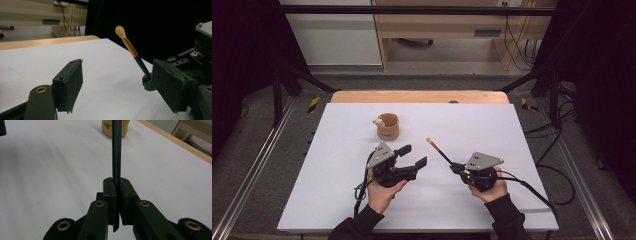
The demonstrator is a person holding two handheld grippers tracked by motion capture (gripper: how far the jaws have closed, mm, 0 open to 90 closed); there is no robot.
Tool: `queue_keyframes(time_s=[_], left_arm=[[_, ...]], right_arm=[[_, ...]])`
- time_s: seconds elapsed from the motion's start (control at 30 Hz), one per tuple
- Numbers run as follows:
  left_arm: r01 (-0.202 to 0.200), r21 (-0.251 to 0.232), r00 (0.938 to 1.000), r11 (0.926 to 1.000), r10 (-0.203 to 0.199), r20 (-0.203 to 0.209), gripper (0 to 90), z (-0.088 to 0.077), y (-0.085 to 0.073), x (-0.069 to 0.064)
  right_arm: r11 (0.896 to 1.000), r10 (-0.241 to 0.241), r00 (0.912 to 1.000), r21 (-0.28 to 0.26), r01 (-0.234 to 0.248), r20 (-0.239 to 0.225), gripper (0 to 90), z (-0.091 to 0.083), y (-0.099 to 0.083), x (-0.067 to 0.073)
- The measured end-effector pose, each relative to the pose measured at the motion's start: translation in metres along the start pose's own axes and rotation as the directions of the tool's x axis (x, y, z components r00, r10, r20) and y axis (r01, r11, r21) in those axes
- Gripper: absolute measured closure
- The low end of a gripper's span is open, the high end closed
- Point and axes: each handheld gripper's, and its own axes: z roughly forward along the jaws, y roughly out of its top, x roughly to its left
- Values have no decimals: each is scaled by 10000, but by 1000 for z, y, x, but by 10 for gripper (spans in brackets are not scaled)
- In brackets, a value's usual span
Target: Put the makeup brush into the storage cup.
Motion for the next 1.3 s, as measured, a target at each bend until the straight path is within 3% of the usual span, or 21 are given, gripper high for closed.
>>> queue_keyframes(time_s=[0.8,1.3], left_arm=[[678,-368,9968,9970,-661,457,295,28,-1,-17],[888,-488,9955,9949,-870,377,380,39,-4,-21]], right_arm=[[9996,242,9997,-113,-242,16,850,0,0,2],[9997,244,9997,-87,-244,-32,850,3,-1,4]])
